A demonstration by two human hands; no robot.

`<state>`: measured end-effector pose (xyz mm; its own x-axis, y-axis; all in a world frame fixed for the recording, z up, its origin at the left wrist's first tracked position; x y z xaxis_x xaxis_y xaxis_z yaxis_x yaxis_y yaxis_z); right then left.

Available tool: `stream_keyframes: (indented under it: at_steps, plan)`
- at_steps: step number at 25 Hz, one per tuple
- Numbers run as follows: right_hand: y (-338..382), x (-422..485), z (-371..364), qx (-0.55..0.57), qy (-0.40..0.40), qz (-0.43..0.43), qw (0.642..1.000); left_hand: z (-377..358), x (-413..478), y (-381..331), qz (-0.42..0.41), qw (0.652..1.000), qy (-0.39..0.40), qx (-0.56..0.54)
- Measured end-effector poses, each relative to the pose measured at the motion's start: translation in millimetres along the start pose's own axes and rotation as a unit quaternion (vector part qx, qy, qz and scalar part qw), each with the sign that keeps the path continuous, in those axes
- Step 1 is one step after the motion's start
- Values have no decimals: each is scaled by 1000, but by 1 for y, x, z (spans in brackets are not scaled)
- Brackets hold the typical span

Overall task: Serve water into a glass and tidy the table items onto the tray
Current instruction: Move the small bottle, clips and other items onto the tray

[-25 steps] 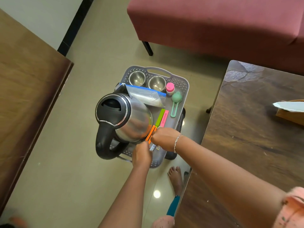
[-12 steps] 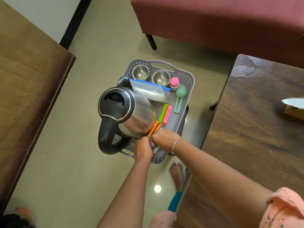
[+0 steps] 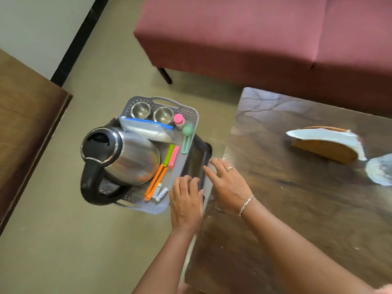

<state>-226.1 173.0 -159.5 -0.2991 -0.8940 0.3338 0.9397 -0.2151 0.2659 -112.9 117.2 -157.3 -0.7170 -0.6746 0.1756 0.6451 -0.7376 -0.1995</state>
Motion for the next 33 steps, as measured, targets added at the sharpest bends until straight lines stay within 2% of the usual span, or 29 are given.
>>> stream_keyframes:
  at_steps: [5,10,15,22,23,24,27,28,30,33]
  plan:
    - [-61,-97,54,-30,-27,-107,993,-11,-21,-100,-167,983,72,-30]
    - [-122,-209,122,-62,-46,-244,967,-22,-39,-213,-336,935,101,-55]
    - [-171,-314,178,-106,-72,-329,936,-44,-61,-302,-411,902,121,-63]
    - [-223,-453,245,-185,-106,-461,862,-71,-92,-417,-551,823,126,-57]
    - [-229,-472,253,-190,-120,-499,837,-74,-96,-433,-567,811,128,-59]
    - [-235,-491,261,-189,-145,-560,794,-77,-101,-448,-586,798,125,-63]
    - [-256,-537,274,-126,-222,-759,599,-79,-113,-492,-642,757,106,-61]
    - [-264,-547,274,-111,-225,-794,554,-79,-116,-505,-650,751,101,-59]
    - [-279,-557,270,-93,-209,-826,515,-78,-120,-525,-657,745,93,-64]
    - [-296,-564,260,-61,-194,-835,512,-86,-130,-548,-689,717,62,-82]
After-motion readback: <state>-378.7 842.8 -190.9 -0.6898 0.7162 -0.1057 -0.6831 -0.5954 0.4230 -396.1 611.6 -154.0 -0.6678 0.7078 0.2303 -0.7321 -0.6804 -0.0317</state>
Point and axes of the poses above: each hand's wrist, its own x-axis towards the middle knuckle, its own z-axis out of the back of the hand, y = z × x, the point moved 4 cm from there along x, towards the middle knuckle, and after that the axes turned 10 degrees about -y, right-handed, at the moved point
